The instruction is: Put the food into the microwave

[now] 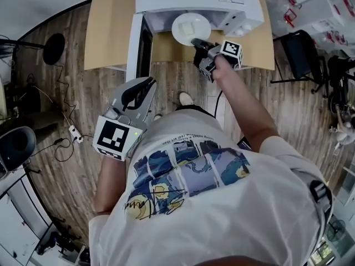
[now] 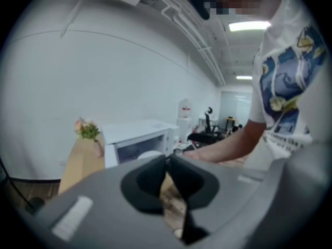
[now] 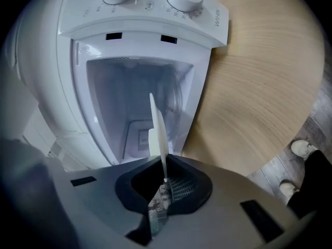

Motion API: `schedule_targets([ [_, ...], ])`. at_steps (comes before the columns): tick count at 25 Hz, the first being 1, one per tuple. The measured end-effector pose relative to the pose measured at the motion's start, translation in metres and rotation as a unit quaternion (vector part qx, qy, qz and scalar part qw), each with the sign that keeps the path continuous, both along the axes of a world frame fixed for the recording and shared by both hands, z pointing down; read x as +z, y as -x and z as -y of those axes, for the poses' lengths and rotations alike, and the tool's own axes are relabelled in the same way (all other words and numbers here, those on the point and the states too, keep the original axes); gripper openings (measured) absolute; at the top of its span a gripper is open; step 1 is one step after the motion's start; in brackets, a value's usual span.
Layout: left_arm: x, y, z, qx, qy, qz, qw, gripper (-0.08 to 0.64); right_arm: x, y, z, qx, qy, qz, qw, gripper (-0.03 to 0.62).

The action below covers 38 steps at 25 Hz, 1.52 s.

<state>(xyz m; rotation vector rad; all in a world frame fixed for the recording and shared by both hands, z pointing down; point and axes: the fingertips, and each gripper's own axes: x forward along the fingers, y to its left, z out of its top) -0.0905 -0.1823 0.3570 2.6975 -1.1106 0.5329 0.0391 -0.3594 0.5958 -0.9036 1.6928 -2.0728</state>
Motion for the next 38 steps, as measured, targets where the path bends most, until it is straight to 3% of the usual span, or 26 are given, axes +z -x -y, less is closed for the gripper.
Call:
schedule_targets([
  [16, 0.004, -0.011, 0.026, -0.040, 0.018, 0.006, 0.9990, 0.034, 0.033, 0.007, 0.048, 0.007, 0.042, 0.051, 0.998, 0.015],
  [33, 0.002, -0.022, 0.032, -0.050, 0.022, -0.002, 0.9985, 0.034, 0.036, 0.015, 0.075, 0.019, 0.034, 0.070, 0.997, 0.016],
  [38, 0.003, -0.022, 0.032, -0.052, 0.023, -0.003, 0.9984, 0.034, 0.030, 0.019, 0.078, 0.022, 0.020, 0.085, 0.996, 0.077],
])
